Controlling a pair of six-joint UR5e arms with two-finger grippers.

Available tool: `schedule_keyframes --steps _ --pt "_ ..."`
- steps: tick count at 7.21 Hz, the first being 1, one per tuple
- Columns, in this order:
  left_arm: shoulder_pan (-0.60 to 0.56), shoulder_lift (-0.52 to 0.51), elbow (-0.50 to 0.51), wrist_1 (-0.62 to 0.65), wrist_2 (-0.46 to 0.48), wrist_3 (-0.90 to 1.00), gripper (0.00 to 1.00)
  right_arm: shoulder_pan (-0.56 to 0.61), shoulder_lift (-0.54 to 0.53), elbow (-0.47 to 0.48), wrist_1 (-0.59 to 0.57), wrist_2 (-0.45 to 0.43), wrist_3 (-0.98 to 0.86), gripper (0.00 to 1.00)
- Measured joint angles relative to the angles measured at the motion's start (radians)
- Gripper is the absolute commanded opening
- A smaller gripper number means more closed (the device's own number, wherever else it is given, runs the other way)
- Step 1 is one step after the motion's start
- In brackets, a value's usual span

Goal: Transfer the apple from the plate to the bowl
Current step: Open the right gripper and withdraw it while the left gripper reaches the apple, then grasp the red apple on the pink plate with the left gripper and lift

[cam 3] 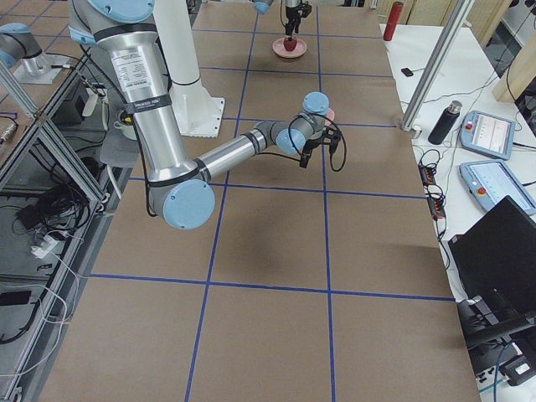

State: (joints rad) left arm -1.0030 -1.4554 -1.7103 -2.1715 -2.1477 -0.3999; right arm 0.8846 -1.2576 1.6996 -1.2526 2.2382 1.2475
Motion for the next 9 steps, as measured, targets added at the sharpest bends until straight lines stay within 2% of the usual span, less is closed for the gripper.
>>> schedule_keyframes --steps 4,9 --pt "0.037 -0.003 0.004 -0.007 0.007 -0.097 0.98 -0.003 0.003 -0.001 0.001 0.000 0.007 1.00" --pt "0.049 0.003 0.016 -0.006 0.009 -0.117 0.98 -0.004 0.002 -0.002 0.001 0.001 0.009 1.00"
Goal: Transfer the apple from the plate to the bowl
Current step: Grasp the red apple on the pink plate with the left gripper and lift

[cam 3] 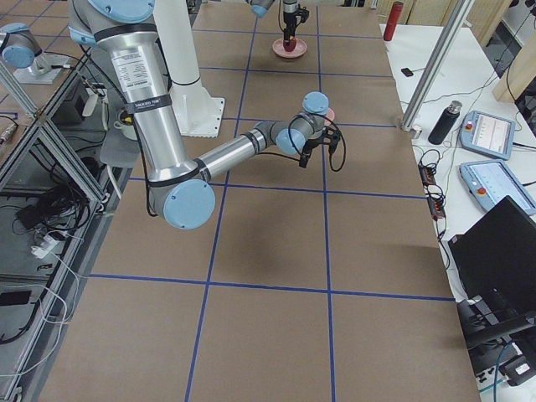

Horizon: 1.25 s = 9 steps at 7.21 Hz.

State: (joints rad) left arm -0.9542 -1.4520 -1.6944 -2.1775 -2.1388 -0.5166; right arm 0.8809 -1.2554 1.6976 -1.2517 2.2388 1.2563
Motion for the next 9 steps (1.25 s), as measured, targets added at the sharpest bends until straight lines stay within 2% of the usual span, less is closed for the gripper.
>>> schedule_keyframes --steps 2,3,4,5,7,8,9 --pt "0.002 -0.005 0.018 0.001 0.000 -0.012 0.96 0.000 0.000 -0.001 0.000 0.001 0.000 1.00" --pt "0.002 -0.008 0.023 0.001 -0.001 -0.017 0.80 0.000 0.001 -0.002 0.000 0.001 0.000 1.00" --pt "0.003 -0.009 0.026 0.001 -0.002 -0.020 0.52 0.000 0.000 -0.002 0.000 0.001 0.000 1.00" --pt "0.004 -0.010 0.027 0.002 -0.002 -0.023 0.01 0.000 -0.001 -0.002 0.000 0.001 0.000 1.00" --pt "0.005 -0.017 0.026 0.009 -0.012 -0.027 0.00 0.043 -0.039 0.010 0.003 0.024 -0.031 1.00" --pt "0.005 -0.045 0.012 0.046 -0.041 -0.045 0.00 0.104 -0.087 0.023 0.002 0.061 -0.108 1.00" --pt "0.005 -0.100 -0.033 0.138 -0.086 -0.084 0.00 0.179 -0.147 0.027 0.001 0.105 -0.239 1.00"
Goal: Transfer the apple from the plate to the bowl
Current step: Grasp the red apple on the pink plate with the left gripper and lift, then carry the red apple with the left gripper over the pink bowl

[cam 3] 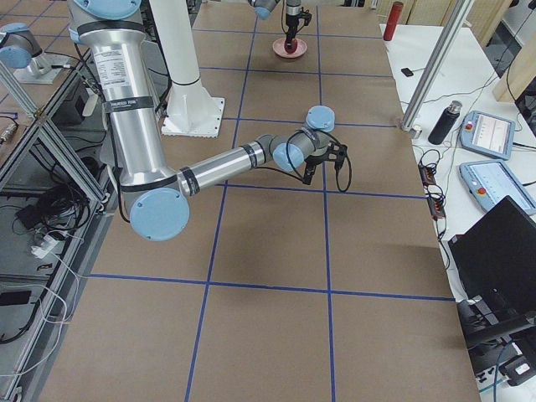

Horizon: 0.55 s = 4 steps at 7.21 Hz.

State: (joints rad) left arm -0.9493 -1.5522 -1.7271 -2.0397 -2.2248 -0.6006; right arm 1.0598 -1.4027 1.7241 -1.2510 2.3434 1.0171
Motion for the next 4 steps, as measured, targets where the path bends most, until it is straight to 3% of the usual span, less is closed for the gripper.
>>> schedule_keyframes --steps 2,3,4 --pt "0.017 -0.225 -0.107 0.296 -0.035 -0.129 0.00 0.113 -0.112 -0.013 -0.003 0.030 -0.274 1.00" --pt "0.081 -0.380 -0.113 0.411 -0.002 -0.245 0.00 0.149 -0.148 -0.023 -0.003 0.031 -0.372 1.00" --pt "0.160 -0.546 -0.049 0.459 0.071 -0.382 0.00 0.164 -0.161 -0.034 -0.002 0.030 -0.418 1.00"
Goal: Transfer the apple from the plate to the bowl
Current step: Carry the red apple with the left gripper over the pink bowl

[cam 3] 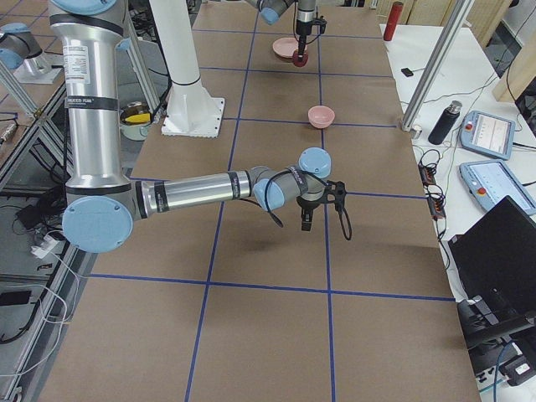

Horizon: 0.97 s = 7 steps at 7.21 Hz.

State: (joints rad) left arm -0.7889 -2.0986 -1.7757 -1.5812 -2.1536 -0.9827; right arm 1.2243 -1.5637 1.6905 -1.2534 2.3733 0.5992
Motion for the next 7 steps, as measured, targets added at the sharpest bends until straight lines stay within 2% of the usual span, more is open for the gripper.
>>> schedule_keyframes --steps 2,3,6,7 --pt "0.088 -0.345 0.297 0.010 0.096 -0.166 0.00 0.008 -0.003 -0.011 0.004 -0.004 -0.024 1.00" --pt "0.100 -0.433 0.404 -0.017 0.109 -0.187 0.00 0.008 -0.004 -0.011 0.006 -0.004 -0.024 1.00" --pt "0.109 -0.515 0.584 -0.151 0.144 -0.214 0.00 0.008 -0.009 -0.008 0.011 -0.003 -0.017 1.00" --pt "0.112 -0.530 0.627 -0.186 0.158 -0.215 0.41 0.008 -0.009 -0.007 0.012 -0.003 -0.015 1.00"
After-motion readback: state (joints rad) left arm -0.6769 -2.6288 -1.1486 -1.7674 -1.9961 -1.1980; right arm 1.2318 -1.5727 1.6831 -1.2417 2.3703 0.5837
